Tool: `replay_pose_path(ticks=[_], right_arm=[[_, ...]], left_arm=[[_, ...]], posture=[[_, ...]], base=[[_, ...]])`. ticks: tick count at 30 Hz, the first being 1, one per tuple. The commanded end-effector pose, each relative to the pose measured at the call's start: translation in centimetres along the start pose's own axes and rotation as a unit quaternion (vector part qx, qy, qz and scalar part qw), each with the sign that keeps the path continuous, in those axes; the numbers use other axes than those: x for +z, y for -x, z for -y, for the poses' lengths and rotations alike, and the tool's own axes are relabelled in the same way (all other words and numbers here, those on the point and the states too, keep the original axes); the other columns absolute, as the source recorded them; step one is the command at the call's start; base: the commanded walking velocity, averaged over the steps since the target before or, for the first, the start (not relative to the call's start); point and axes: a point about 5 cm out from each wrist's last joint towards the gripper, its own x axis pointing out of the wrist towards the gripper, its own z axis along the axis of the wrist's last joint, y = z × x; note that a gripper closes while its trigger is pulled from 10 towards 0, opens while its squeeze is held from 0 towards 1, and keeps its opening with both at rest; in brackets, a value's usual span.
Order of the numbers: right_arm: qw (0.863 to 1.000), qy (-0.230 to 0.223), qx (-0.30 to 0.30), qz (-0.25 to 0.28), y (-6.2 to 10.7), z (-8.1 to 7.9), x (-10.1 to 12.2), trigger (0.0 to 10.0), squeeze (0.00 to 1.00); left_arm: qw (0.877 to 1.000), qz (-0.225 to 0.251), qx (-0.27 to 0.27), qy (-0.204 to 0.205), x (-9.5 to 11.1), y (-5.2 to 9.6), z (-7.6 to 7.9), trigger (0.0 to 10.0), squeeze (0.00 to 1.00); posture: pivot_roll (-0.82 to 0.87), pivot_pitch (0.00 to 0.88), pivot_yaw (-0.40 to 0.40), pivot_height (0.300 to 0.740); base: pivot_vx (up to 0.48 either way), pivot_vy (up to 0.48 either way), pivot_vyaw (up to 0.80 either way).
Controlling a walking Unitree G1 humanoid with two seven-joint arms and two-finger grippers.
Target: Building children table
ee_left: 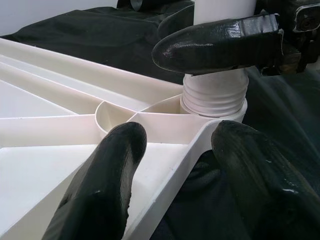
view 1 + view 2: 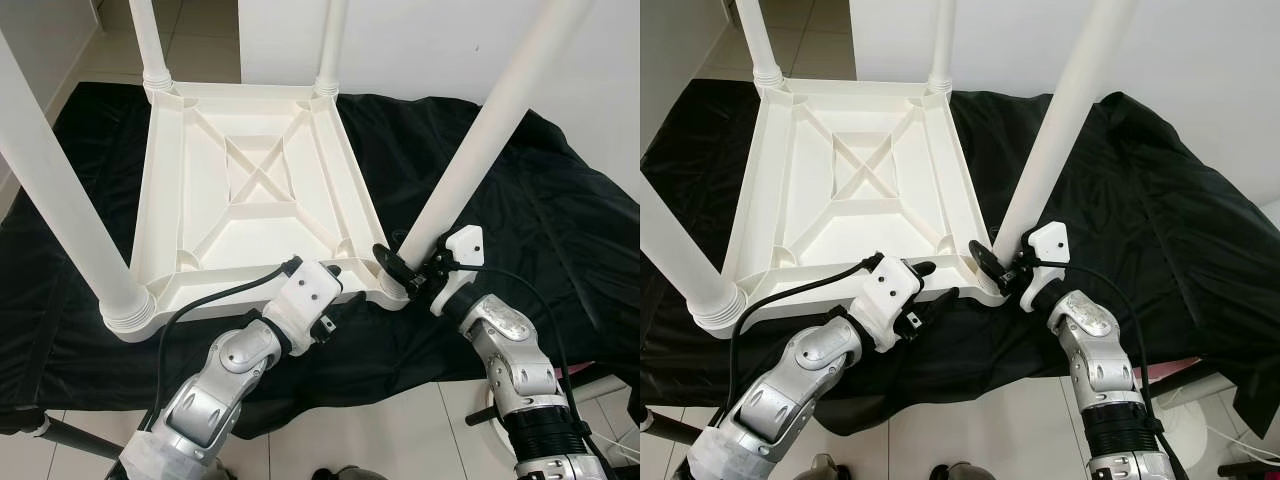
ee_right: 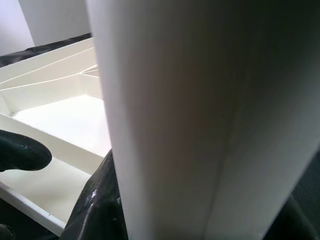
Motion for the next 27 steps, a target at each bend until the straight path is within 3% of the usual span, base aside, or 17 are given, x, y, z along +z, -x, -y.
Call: replay_pose_path(ticks=[1, 4, 5, 14, 17, 20, 21, 23, 27], right_arm=[[0.999, -0.022, -0.011, -0.03, 0.1, -0.5, -1.5, 7.5, 0.0], [0.999, -0.028, -0.022, -0.027, 0.1, -0.5, -1.5, 7.5, 0.0], [0.999, -0.031, -0.029, -0.024, 0.1, -0.8, -1.4, 10.0, 0.0], [0.99, -0.061, -0.127, -0.007, -0.3, -2.2, -1.2, 10.0, 0.0], [0.974, -0.051, -0.221, -0.01, -0.5, -2.6, -1.2, 10.0, 0.0], [0.968, -0.034, -0.248, -0.022, -0.4, -2.6, -1.3, 10.0, 0.0], [0.958, -0.041, -0.284, -0.032, -0.2, -2.7, -1.6, 10.0, 0.0], [0.95, -0.045, -0.305, -0.038, -0.1, -3.2, -1.8, 10.0, 0.0], [0.953, -0.055, -0.298, -0.023, -0.4, -3.9, -1.3, 10.0, 0.0]], left_arm=[[1.0, -0.008, -0.023, -0.003, -0.3, 0.1, 0.6, 10.0, 0.0], [1.0, -0.009, -0.023, -0.003, -0.3, 0.1, 0.6, 10.0, 0.0], [1.0, -0.009, -0.023, -0.003, -0.3, 0.1, 0.6, 10.0, 0.0], [1.0, -0.009, -0.026, -0.002, -0.3, 0.0, 0.6, 10.0, 0.0], [1.0, -0.009, -0.028, -0.004, -0.3, 0.0, 0.7, 10.0, 0.0], [1.0, -0.009, -0.028, -0.004, -0.3, 0.0, 0.7, 10.0, 0.0], [1.0, -0.01, -0.028, -0.005, -0.3, 0.0, 0.7, 10.0, 0.0], [1.0, -0.01, -0.028, -0.005, -0.4, 0.0, 0.8, 10.0, 0.0], [1.0, -0.011, -0.028, -0.005, -0.4, 0.0, 0.8, 10.0, 0.0]], posture=[[0.03, 0.104, -0.125, 0.74], [0.03, 0.104, -0.125, 0.74], [0.04, 0.103, -0.127, 0.74], [0.03, 0.107, -0.123, 0.74], [0.03, 0.107, -0.125, 0.74], [0.03, 0.108, -0.125, 0.74], [0.03, 0.108, -0.125, 0.74], [0.03, 0.108, -0.127, 0.74], [0.03, 0.11, -0.128, 0.74]], base=[[0.0, 0.0, 0.0], [0.0, 0.0, 0.0], [0.0, 0.0, 0.0], [0.0, 0.0, 0.0], [0.0, 0.0, 0.0], [0.0, 0.0, 0.0], [0.0, 0.0, 0.0], [0.0, 0.0, 0.0], [0.0, 0.0, 0.0]])
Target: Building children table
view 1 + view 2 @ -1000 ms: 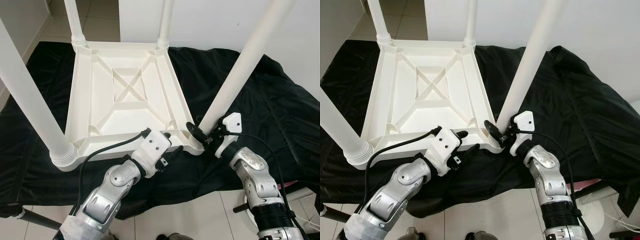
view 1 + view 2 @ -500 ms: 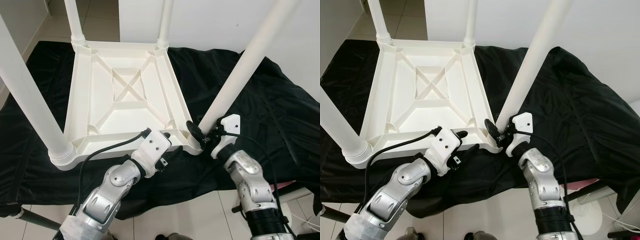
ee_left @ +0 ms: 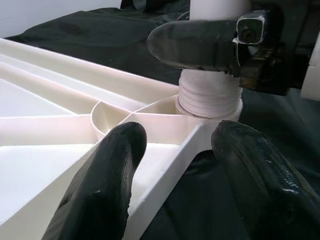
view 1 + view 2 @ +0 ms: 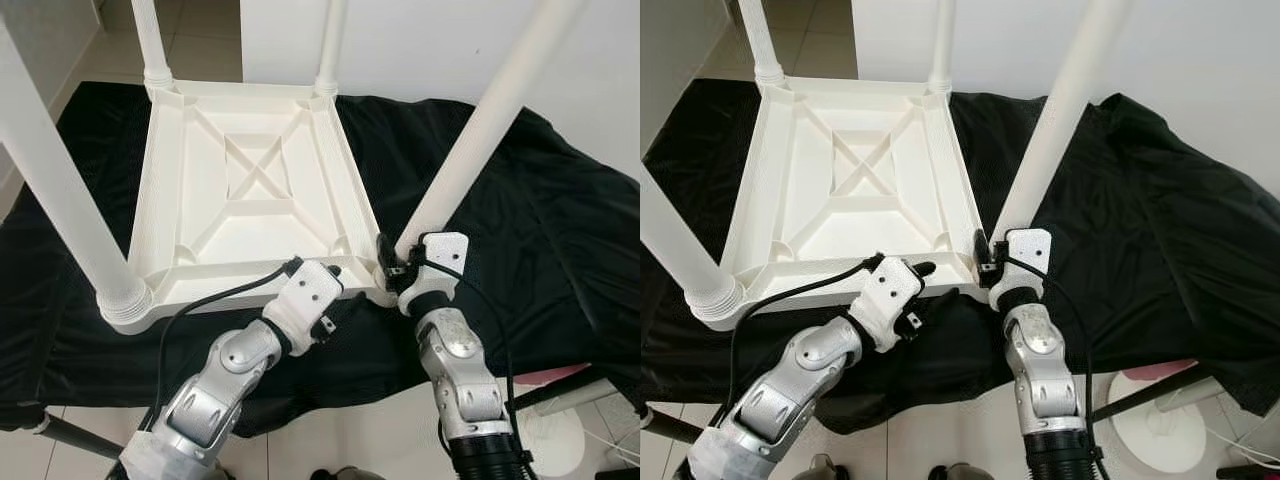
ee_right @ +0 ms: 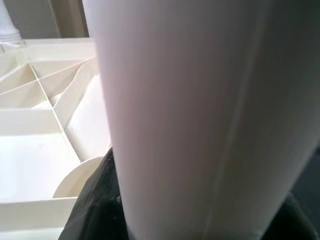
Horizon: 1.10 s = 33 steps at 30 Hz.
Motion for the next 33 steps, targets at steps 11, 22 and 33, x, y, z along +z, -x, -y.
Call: replay_pose_path(ticks=[11, 22, 33], right_arm=[[0.999, 0.006, -0.012, -0.03, 0.6, 0.0, -1.1, 10.0, 0.0], [0.999, -0.002, 0.045, -0.018, 0.4, 1.0, -0.5, 10.0, 1.0], [0.982, 0.027, 0.186, -0.014, 0.1, 3.3, -0.4, 10.0, 0.0]], left_arm=[[1.0, -0.012, -0.028, 0.002, -0.5, 0.1, 0.9, 10.0, 0.0], [0.999, -0.011, -0.032, 0.001, -0.6, -0.1, 1.1, 10.0, 0.0], [0.999, -0.011, -0.037, -0.007, -0.7, -0.2, 1.0, 10.0, 0.0]], posture=[[0.03, 0.108, -0.137, 0.74], [0.02, 0.096, -0.138, 0.74], [0.02, 0.071, -0.133, 0.74]], base=[[0.0, 0.0, 0.0], [0.0, 0.0, 0.0], [0.0, 0.0, 0.0]])
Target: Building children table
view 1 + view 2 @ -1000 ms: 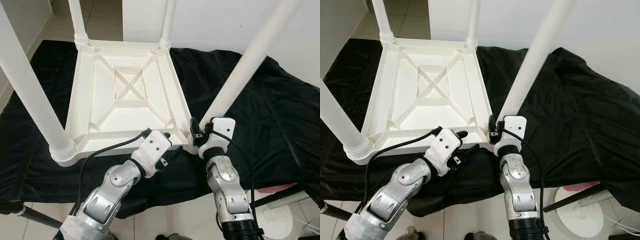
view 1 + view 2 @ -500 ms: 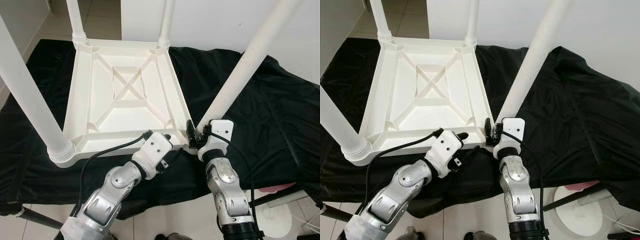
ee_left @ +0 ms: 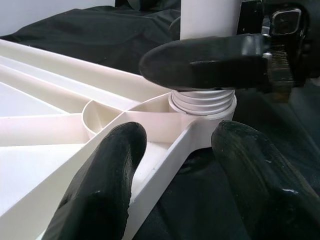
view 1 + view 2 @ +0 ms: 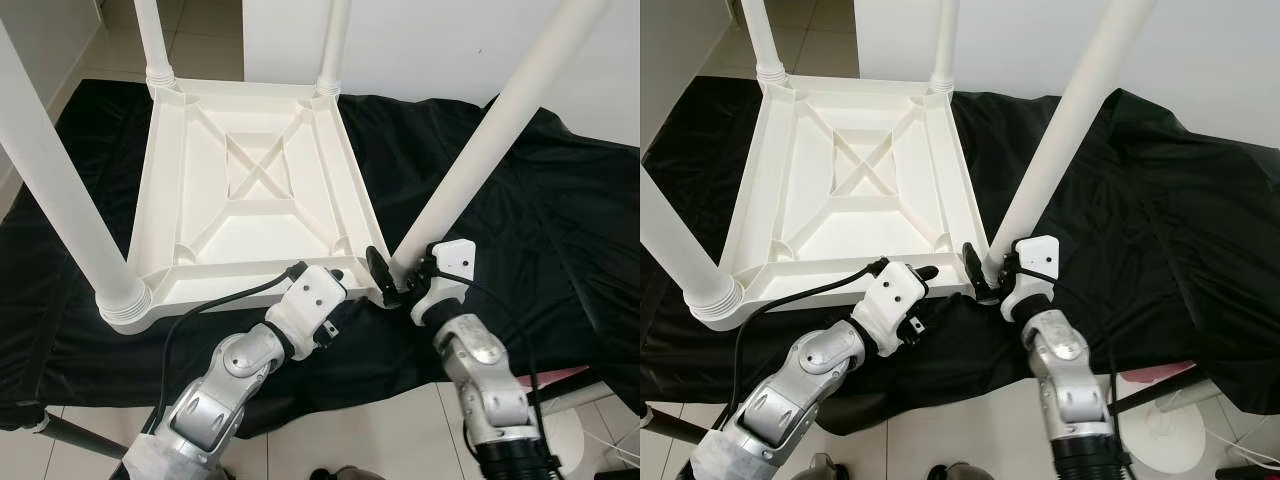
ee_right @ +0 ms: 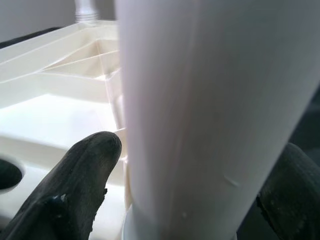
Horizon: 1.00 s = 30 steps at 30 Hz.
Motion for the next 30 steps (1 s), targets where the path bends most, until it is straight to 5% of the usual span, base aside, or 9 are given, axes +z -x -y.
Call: replay_pose_path(ticks=[1, 9, 10, 12, 26, 27, 28, 29, 30], right_arm=[[1.0, 0.001, 0.016, 0.001, 0.2, 0.7, -0.1, 10.0, 0.0], [0.996, 0.031, 0.082, -0.009, -0.3, 2.0, 0.2, 10.0, 0.0], [0.995, 0.037, 0.094, -0.012, -0.4, 2.0, 0.1, 7.3, 0.0], [0.993, 0.039, 0.11, -0.013, -0.7, 2.1, -0.1, 0.0, 0.0], [0.993, 0.029, 0.116, -0.023, -0.2, 2.4, -0.9, 0.0, 0.0], [0.994, 0.022, 0.109, -0.018, -0.2, 2.5, -0.9, 2.3, 0.0], [0.994, 0.021, 0.109, -0.015, -0.2, 2.5, -0.9, 7.5, 0.0], [0.994, 0.019, 0.105, -0.011, -0.2, 2.5, -0.8, 10.0, 0.0], [0.994, 0.019, 0.105, -0.011, -0.2, 2.5, -0.8, 10.0, 0.0]], left_arm=[[0.999, -0.01, -0.032, -0.004, -0.5, -0.1, 0.6, 10.0, 0.0], [0.999, -0.011, -0.035, -0.011, -0.6, -0.2, 0.6, 10.0, 0.0], [0.999, -0.01, -0.036, -0.012, -0.5, -0.2, 0.6, 10.0, 0.0], [0.999, -0.01, -0.037, -0.014, -0.5, -0.3, 0.6, 10.0, 0.0], [0.999, -0.01, -0.042, -0.018, -0.6, -0.2, 0.6, 10.0, 0.0], [0.999, -0.01, -0.045, -0.019, -0.6, -0.3, 0.6, 10.0, 0.0], [0.999, -0.011, -0.045, -0.019, -0.7, -0.3, 0.6, 10.0, 0.0], [0.999, -0.011, -0.046, -0.02, -0.7, -0.3, 0.6, 10.0, 0.0], [0.999, -0.011, -0.046, -0.02, -0.7, -0.3, 0.6, 10.0, 0.0]], posture=[[0.02, 0.071, -0.133, 0.74], [0.03, 0.058, -0.127, 0.74], [0.03, 0.057, -0.127, 0.74], [0.03, 0.051, -0.128, 0.74], [0.03, 0.044, -0.119, 0.74], [0.02, 0.043, -0.115, 0.74], [0.02, 0.043, -0.115, 0.74], [0.02, 0.044, -0.11, 0.74], [0.02, 0.044, -0.11, 0.74]], base=[[0.0, 0.0, 0.0], [0.0, 0.0, 0.0], [0.0, 0.0, 0.0], [0.0, 0.0, 0.0], [0.0, 0.0, 0.0], [0.0, 0.0, 0.0], [0.0, 0.0, 0.0], [0.0, 0.0, 0.0], [0.0, 0.0, 0.0]])
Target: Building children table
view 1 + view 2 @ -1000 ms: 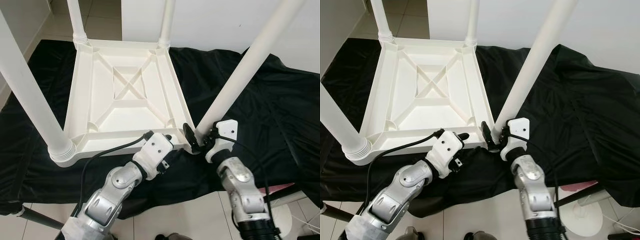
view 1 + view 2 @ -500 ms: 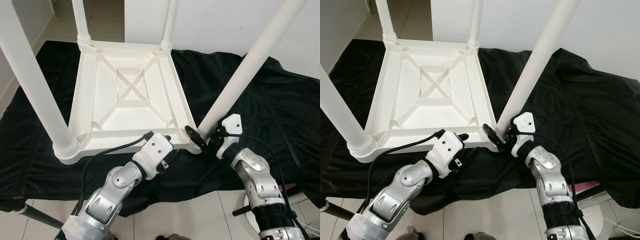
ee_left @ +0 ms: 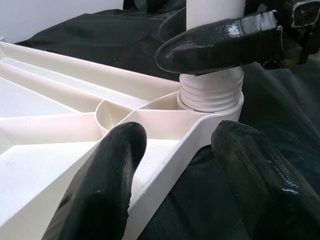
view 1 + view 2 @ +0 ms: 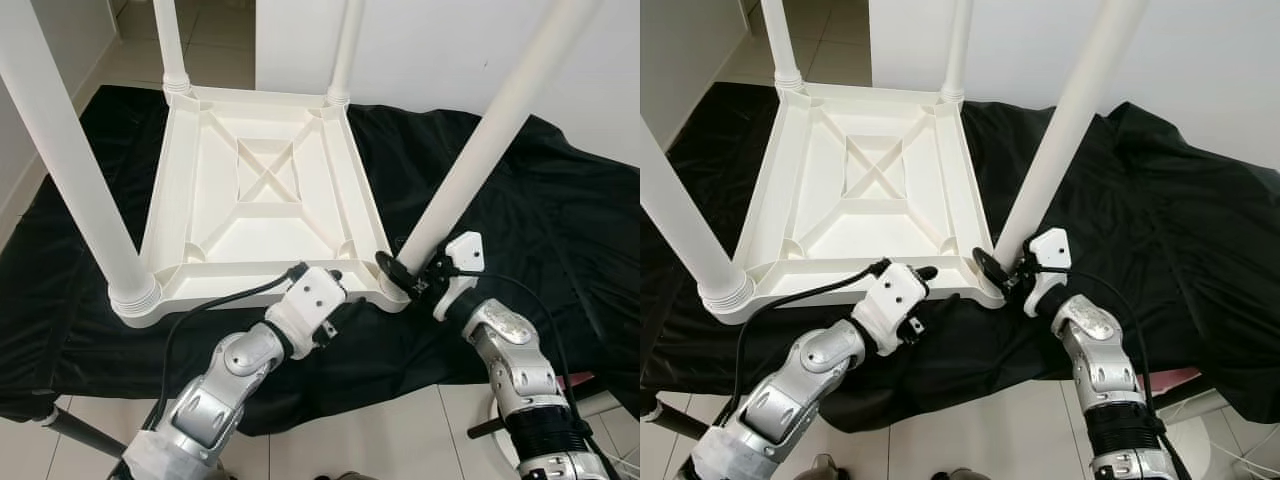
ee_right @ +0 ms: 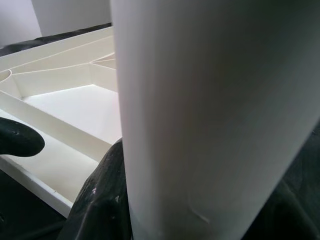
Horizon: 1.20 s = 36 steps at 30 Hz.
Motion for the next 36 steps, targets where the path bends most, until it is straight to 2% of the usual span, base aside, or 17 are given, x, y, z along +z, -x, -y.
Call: replay_pose_path(ticks=[1, 5, 10, 14, 16, 18, 20, 21, 22, 23, 25, 26, 29, 36], right_arm=[[1.0, -0.005, -0.007, 0.0, 0.5, 0.2, -0.3, 10.0, 0.0], [0.999, -0.015, -0.036, 0.014, 0.6, -0.1, 0.1, 10.0, 0.0], [0.994, -0.025, -0.104, 0.033, 0.8, -0.6, 0.7, 10.0, 0.0], [0.992, -0.027, -0.115, 0.035, 0.9, -0.6, 0.8, 10.0, 0.0], [0.978, -0.038, -0.197, 0.052, 1.0, -0.8, 1.0, 10.0, 0.0], [0.963, -0.042, -0.261, 0.045, 1.1, -1.0, 0.6, 10.0, 0.0], [0.959, -0.039, -0.278, 0.039, 1.2, -1.1, 0.5, 10.0, 0.0], [0.952, -0.042, -0.302, 0.034, 1.4, -1.1, 0.2, 10.0, 0.0], [0.952, -0.042, -0.302, 0.034, 1.4, -1.1, 0.2, 10.0, 0.0], [0.943, -0.04, -0.329, 0.027, 1.5, -1.2, 0.0, 10.0, 0.0], [0.92, -0.064, -0.387, 0.018, 1.4, -1.8, -0.4, 10.0, 0.0], [0.917, -0.074, -0.392, 0.014, 1.1, -2.3, -0.4, 10.0, 0.0], [0.922, -0.081, -0.377, 0.015, 0.5, -2.9, -0.3, 10.0, 0.0], [0.926, -0.077, -0.369, 0.016, 0.4, -3.1, -0.2, 10.0, 0.0]], left_arm=[[0.999, -0.005, -0.045, -0.008, -0.3, -0.2, 0.7, 10.0, 0.0], [0.999, -0.006, -0.05, -0.01, -0.4, -0.1, 0.9, 10.0, 0.0], [0.999, -0.007, -0.051, -0.01, -0.4, 0.0, 0.9, 10.0, 0.0], [0.999, -0.006, -0.051, -0.01, -0.4, 0.0, 0.9, 10.0, 0.0], [0.999, -0.007, -0.052, -0.007, -0.4, 0.0, 1.1, 10.0, 0.0], [0.999, -0.008, -0.051, -0.005, -0.5, 0.0, 1.2, 10.0, 0.0], [0.999, -0.009, -0.051, -0.004, -0.5, 0.0, 1.3, 10.0, 0.0], [0.999, -0.009, -0.051, -0.004, -0.5, 0.0, 1.4, 10.0, 0.0], [0.999, -0.009, -0.051, -0.004, -0.5, 0.0, 1.4, 10.0, 0.0], [0.999, -0.009, -0.05, -0.004, -0.6, 0.1, 1.4, 10.0, 0.0], [0.999, -0.01, -0.048, -0.005, -0.6, 0.2, 1.2, 10.0, 0.0], [0.999, -0.011, -0.047, -0.004, -0.6, 0.3, 1.2, 10.0, 0.0], [0.999, -0.011, -0.047, -0.006, -0.6, 0.3, 1.2, 10.0, 0.0], [0.999, -0.012, -0.047, -0.006, -0.6, 0.3, 1.2, 10.0, 0.0]], posture=[[0.02, 0.044, -0.11, 0.74], [0.01, 0.047, -0.102, 0.74], [0.01, 0.048, -0.1, 0.74], [0.01, 0.048, -0.1, 0.74], [0.01, 0.051, -0.109, 0.74], [0.02, 0.053, -0.114, 0.74], [0.02, 0.055, -0.117, 0.74], [0.03, 0.057, -0.12, 0.74], [0.03, 0.057, -0.12, 0.74], [0.03, 0.057, -0.12, 0.74], [0.03, 0.059, -0.121, 0.74], [0.03, 0.057, -0.121, 0.74], [0.03, 0.057, -0.12, 0.74], [0.03, 0.059, -0.12, 0.74]], base=[[0.0, 0.0, 0.0], [0.0, 0.0, 0.0], [0.0, 0.0, 0.0], [0.0, 0.0, 0.0], [0.0, 0.0, 0.0], [0.0, 0.0, 0.0], [0.0, 0.0, 0.0], [0.0, 0.0, 0.0], [0.0, 0.0, 0.0], [0.0, 0.0, 0.0], [0.0, 0.0, 0.0], [0.0, 0.0, 0.0], [0.0, 0.0, 0.0], [0.0, 0.0, 0.0]])
